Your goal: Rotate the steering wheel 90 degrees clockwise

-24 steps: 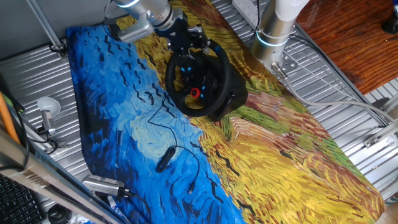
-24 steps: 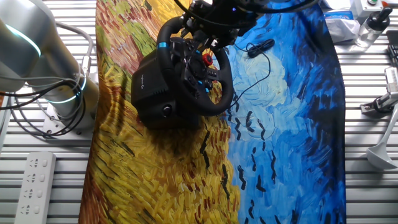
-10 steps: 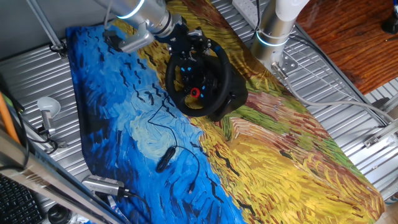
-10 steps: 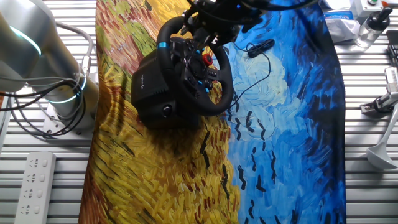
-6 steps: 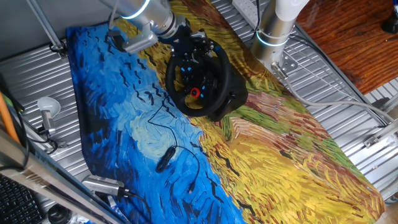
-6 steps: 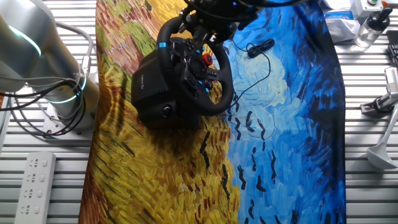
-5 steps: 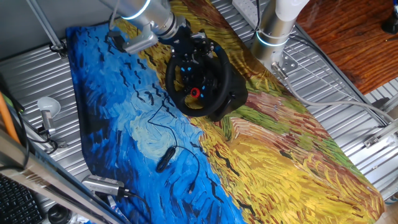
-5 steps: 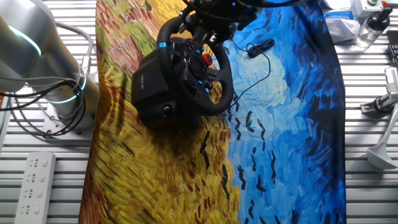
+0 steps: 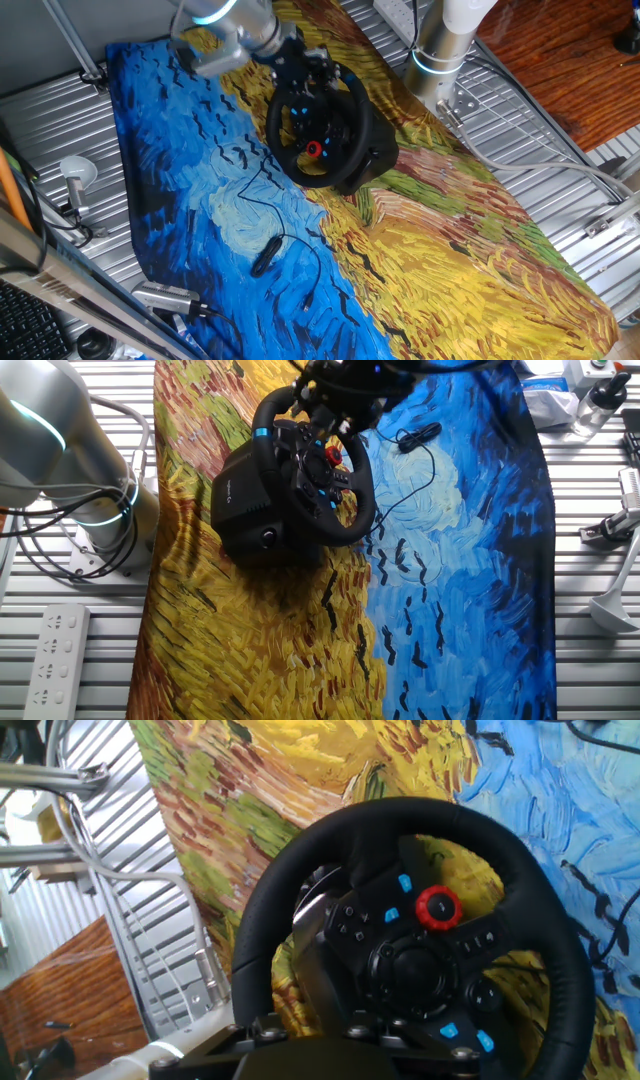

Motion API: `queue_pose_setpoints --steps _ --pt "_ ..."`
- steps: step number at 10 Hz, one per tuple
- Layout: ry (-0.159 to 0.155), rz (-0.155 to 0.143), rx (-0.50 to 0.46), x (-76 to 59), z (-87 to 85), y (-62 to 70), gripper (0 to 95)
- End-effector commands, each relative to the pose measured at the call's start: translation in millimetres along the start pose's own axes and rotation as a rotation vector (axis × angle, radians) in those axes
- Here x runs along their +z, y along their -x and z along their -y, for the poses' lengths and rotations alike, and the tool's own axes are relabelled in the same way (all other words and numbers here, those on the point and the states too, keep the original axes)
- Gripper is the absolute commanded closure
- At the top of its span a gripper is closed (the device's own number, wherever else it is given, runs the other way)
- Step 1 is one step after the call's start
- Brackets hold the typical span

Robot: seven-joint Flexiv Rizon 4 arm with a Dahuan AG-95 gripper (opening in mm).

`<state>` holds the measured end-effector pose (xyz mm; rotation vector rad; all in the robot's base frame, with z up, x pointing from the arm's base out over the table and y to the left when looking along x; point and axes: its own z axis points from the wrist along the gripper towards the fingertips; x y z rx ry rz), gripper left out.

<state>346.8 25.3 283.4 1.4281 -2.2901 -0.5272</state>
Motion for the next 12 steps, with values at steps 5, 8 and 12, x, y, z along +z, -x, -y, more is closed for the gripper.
queue_pose_setpoints --steps 5,8,12 --pt "-0.071 0.048 0.168 2.2 7.3 -4.3 57.0" --pt "-0.074 0.065 0.289 2.0 6.9 -3.9 57.0" --pt "-0.081 0.084 0.414 0.9 8.3 -7.4 57.0"
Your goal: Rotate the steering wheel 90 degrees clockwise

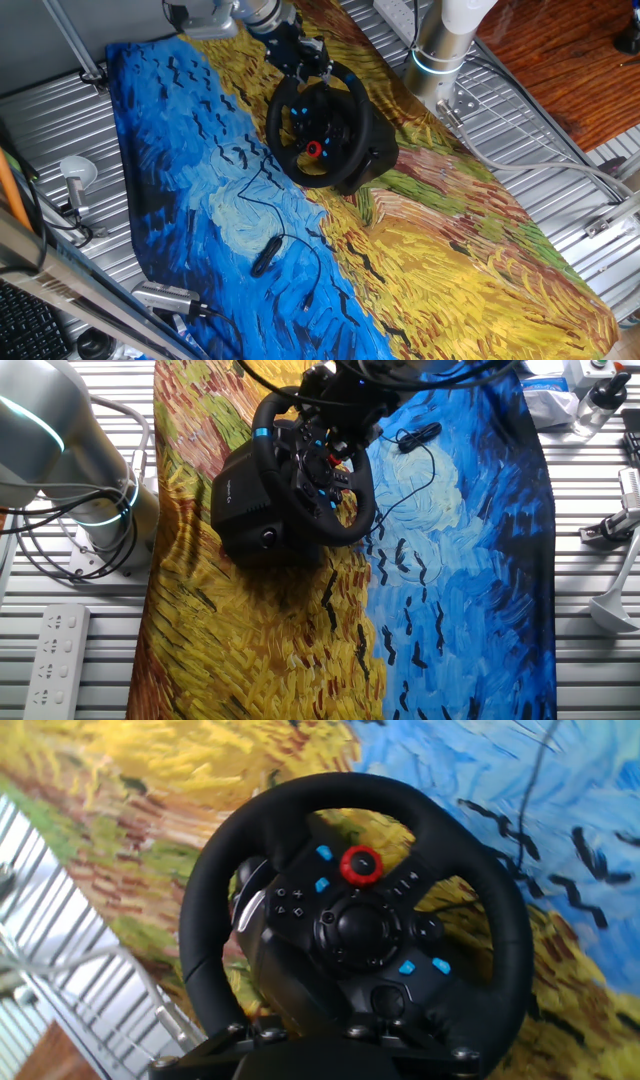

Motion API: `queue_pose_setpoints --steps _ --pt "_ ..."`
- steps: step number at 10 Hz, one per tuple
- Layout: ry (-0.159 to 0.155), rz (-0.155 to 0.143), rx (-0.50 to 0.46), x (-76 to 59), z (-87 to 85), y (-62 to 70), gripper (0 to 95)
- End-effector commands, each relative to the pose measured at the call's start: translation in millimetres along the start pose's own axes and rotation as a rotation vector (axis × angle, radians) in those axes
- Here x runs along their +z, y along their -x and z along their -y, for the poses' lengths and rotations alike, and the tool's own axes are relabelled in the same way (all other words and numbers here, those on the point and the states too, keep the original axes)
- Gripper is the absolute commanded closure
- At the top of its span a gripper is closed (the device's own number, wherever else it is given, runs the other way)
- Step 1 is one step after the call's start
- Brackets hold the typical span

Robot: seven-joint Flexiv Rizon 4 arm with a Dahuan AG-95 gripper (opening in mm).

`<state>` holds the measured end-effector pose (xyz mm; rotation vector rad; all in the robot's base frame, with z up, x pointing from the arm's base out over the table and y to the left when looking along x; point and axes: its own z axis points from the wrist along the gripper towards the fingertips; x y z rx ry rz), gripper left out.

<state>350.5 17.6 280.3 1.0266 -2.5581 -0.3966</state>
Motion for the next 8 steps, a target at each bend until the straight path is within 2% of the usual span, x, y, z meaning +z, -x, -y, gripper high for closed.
queue_pose_setpoints --steps 1,5,8 --pt "-0.015 0.027 0.115 1.2 2.9 -3.0 57.0" --pt "-0.014 0.029 0.191 2.0 4.4 -3.8 57.0" --pt "-0.012 0.03 0.235 10.8 4.4 1.5 57.0"
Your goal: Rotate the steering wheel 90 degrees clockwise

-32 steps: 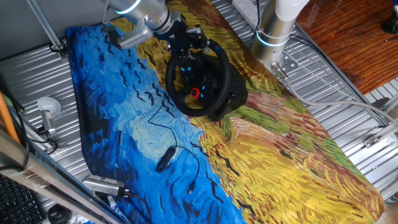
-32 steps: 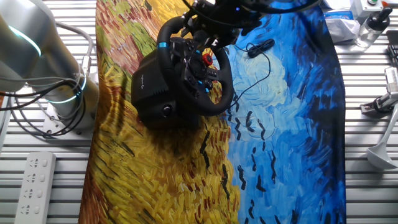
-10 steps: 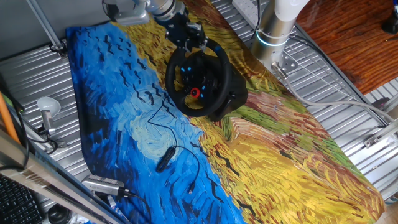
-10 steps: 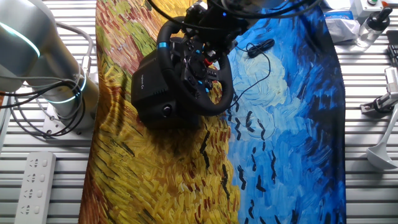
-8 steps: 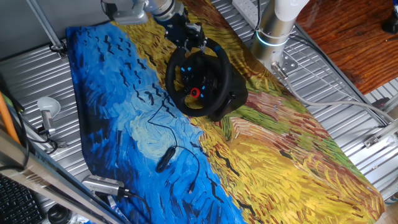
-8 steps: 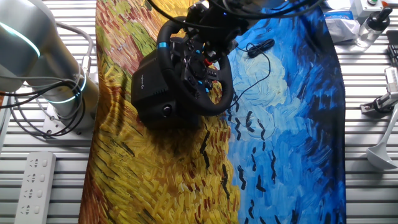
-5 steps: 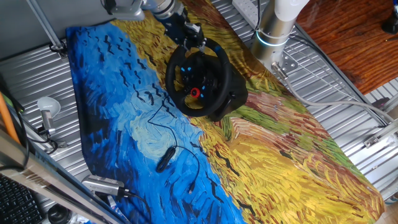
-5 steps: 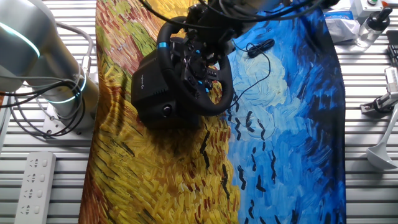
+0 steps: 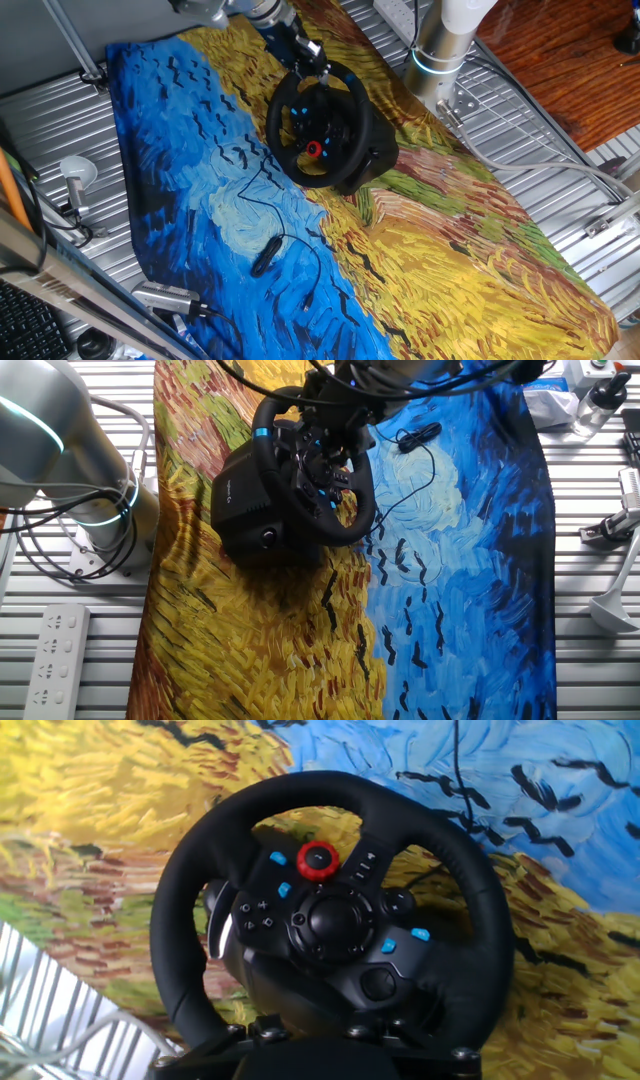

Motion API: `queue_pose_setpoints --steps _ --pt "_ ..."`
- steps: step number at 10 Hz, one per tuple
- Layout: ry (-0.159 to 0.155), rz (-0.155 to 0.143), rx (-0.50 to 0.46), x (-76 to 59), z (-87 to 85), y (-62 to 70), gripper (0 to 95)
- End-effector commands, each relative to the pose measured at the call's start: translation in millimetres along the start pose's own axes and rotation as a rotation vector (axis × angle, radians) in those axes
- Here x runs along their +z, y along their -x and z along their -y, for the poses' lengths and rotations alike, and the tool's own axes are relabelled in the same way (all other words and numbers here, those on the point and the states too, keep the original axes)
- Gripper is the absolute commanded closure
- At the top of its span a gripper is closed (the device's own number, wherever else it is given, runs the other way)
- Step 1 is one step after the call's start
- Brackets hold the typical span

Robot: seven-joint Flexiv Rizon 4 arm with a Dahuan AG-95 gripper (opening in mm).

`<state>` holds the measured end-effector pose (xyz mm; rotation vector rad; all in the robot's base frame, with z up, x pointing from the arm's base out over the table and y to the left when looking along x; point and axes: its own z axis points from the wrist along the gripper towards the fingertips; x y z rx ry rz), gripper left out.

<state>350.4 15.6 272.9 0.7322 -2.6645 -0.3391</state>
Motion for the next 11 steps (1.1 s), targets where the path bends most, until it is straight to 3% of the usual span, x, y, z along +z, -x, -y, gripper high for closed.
queue_pose_setpoints --steps 1,5,6,7,9,10,11 --pt "-0.002 0.002 0.015 6.4 -0.3 2.2 57.0" --pt "-0.004 0.002 0.044 23.8 -11.3 15.2 57.0" --pt "-0.005 -0.007 -0.029 25.3 -9.2 15.0 57.0" --pt "0.006 -0.016 -0.086 25.7 -7.6 14.5 57.0" --pt "0.017 -0.025 -0.085 22.9 -9.6 14.0 57.0" --pt "0.043 -0.047 -0.093 19.0 -13.0 13.7 57.0" --pt "0.05 -0.057 -0.101 16.8 -15.0 13.6 57.0"
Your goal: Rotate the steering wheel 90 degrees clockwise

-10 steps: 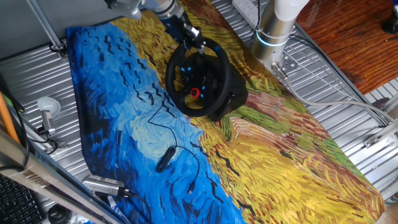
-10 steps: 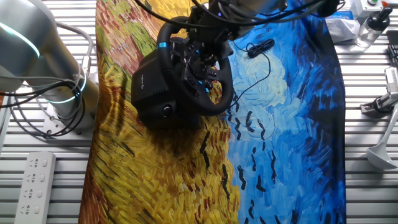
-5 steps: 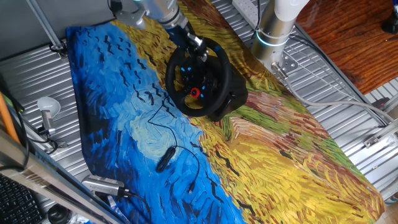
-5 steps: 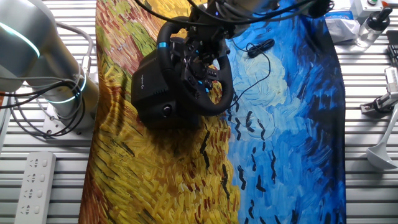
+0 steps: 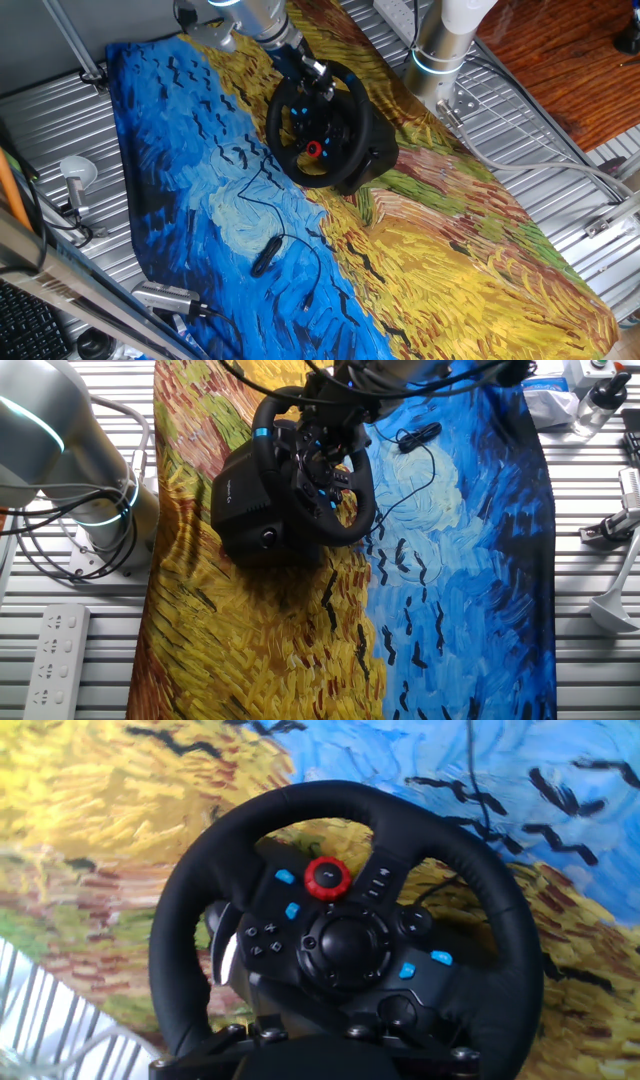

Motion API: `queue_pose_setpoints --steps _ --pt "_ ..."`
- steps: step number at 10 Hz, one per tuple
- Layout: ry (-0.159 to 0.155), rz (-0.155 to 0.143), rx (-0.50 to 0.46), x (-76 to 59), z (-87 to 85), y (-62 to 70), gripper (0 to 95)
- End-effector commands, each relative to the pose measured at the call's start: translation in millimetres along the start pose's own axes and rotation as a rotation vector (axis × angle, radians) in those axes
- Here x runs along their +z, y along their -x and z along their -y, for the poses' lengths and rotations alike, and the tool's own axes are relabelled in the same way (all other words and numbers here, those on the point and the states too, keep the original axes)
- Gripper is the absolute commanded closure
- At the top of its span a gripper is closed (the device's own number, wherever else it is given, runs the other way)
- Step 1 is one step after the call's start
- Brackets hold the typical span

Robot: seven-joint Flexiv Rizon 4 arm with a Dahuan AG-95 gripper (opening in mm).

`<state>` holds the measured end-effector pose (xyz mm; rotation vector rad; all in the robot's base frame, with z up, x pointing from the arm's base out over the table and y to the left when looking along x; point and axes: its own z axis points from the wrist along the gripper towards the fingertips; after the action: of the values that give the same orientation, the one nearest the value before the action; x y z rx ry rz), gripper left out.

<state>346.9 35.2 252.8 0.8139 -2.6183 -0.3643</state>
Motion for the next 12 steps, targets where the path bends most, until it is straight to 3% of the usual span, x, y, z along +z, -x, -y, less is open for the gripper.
queue_pose_setpoints --steps 1,3,7,10,12 --pt "0.06 -0.063 -0.089 -10.7 -7.8 0.1 57.0" --pt "0.085 -0.097 -0.176 -15.9 -12.5 -0.3 57.0" --pt "0.12 -0.114 -0.355 -12.2 -10.9 0.8 57.0" --pt "0.139 -0.13 -0.382 -11.7 -13.4 2.2 57.0" --pt "0.119 -0.126 -0.359 -11.9 -13.5 2.1 57.0"
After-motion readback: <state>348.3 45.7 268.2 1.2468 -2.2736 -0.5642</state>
